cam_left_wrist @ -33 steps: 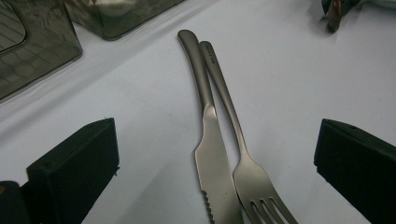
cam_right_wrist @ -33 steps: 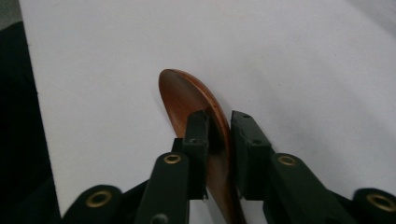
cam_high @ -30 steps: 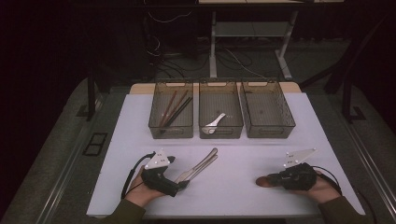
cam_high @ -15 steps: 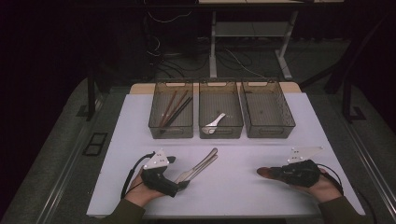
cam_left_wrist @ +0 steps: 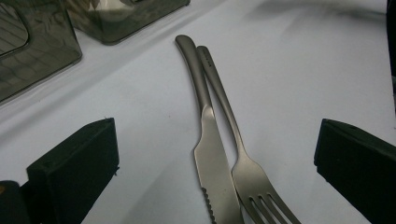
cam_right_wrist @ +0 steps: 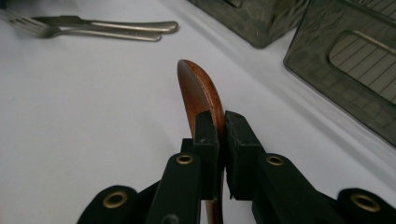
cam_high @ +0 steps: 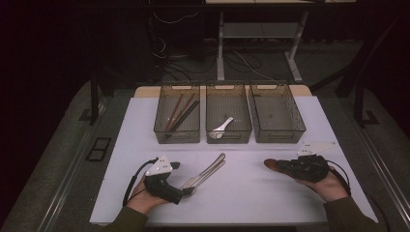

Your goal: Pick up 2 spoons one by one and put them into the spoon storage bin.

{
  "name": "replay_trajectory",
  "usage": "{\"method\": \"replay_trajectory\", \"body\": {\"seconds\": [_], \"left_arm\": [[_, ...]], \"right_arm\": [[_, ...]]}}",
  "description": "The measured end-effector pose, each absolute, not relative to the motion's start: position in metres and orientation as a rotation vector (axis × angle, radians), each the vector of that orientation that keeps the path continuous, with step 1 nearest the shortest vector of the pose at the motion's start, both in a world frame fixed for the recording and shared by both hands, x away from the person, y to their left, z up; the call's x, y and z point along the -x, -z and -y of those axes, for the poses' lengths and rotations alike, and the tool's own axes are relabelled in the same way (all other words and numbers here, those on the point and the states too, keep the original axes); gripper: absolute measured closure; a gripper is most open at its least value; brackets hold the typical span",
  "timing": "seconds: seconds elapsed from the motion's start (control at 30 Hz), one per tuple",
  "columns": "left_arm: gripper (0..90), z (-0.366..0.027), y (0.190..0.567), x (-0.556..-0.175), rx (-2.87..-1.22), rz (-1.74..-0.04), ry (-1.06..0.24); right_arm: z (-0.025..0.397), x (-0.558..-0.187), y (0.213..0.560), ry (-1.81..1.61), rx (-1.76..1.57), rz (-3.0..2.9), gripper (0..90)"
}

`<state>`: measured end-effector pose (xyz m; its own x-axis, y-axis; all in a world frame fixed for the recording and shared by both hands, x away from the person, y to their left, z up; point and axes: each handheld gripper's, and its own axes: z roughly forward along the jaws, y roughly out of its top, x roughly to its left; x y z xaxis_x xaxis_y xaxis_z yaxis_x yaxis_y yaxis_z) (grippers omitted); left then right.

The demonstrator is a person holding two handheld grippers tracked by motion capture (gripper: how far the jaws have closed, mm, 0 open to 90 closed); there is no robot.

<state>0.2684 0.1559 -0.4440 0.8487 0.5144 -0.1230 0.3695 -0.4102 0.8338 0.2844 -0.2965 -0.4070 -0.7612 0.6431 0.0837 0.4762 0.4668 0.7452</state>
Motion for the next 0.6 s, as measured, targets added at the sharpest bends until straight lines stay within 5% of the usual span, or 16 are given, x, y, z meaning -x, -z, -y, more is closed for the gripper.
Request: {"method": "replay_trajectory", "body": {"seconds": [0.6], "left_arm": [[0.0, -0.152, 0.444, -0.267, -2.068, -0.663, -0.185]], "right_arm": [[0.277, -0.311, 0.393, -1.208, -1.016, -2.422, 83.1]]}}
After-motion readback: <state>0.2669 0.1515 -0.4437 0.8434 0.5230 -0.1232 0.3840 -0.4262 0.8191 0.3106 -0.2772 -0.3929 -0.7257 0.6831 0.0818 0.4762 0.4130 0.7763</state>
